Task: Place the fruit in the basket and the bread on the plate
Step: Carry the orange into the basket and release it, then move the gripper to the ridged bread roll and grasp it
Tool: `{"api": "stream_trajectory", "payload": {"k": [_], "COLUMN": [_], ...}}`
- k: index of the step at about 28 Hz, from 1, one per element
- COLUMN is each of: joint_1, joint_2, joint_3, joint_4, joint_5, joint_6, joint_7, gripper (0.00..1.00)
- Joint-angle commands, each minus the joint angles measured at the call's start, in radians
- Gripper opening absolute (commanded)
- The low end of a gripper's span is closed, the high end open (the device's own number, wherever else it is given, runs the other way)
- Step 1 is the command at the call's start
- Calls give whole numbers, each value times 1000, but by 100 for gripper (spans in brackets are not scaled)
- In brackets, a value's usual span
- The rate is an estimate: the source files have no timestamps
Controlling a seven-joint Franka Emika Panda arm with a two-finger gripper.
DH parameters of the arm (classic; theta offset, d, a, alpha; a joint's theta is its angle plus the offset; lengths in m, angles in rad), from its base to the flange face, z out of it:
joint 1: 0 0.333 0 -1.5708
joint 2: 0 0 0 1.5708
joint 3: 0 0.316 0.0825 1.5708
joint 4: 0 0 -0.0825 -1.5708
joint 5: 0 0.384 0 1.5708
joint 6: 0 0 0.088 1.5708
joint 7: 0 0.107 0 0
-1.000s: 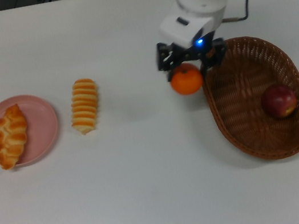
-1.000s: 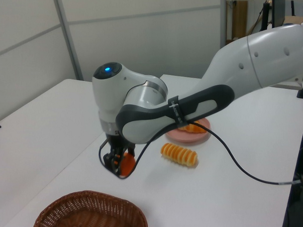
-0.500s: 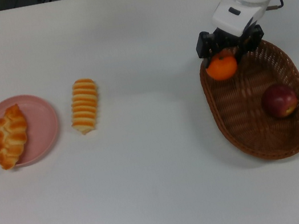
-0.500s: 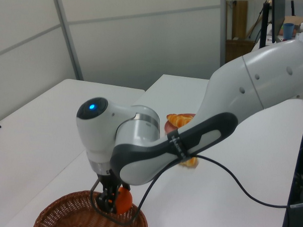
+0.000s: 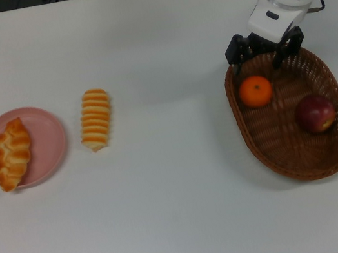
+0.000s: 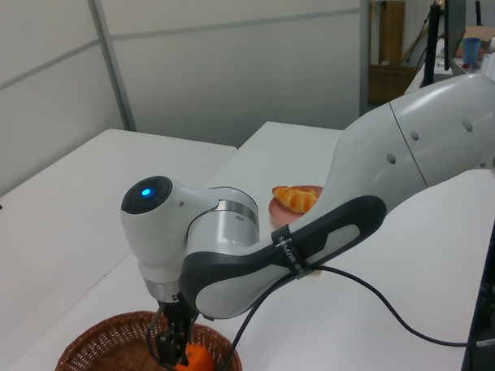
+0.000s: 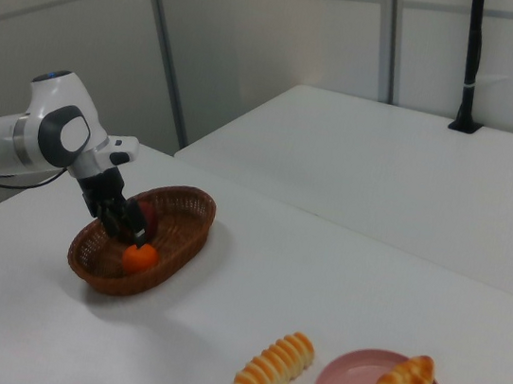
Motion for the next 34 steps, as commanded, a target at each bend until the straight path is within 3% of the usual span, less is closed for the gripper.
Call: {"api": "stream_trajectory", "payload": {"k": [1, 5, 8, 9, 14, 20, 25, 34], "joint_1": [0, -44, -77, -115, -237, -339, -373, -376], "joint_2": [-17, -38, -61, -76, -101, -104, -104, -103], "joint_3": [-7, -50, -72, -82, -85, -87, -102, -142], "joint_4": [-10, -11, -14, -29, -77, -128, -197, -313], "joint_5": [-4, -4, -4, -4, -4, -4, -4, -4], "joint_6": [-21, -36, -52, -56, -56, -44, 37, 217], "joint_7": [52, 82, 13, -54, -205, -338, -365, -365], "gripper": [100, 100, 100, 100, 100, 100, 100, 100]}}
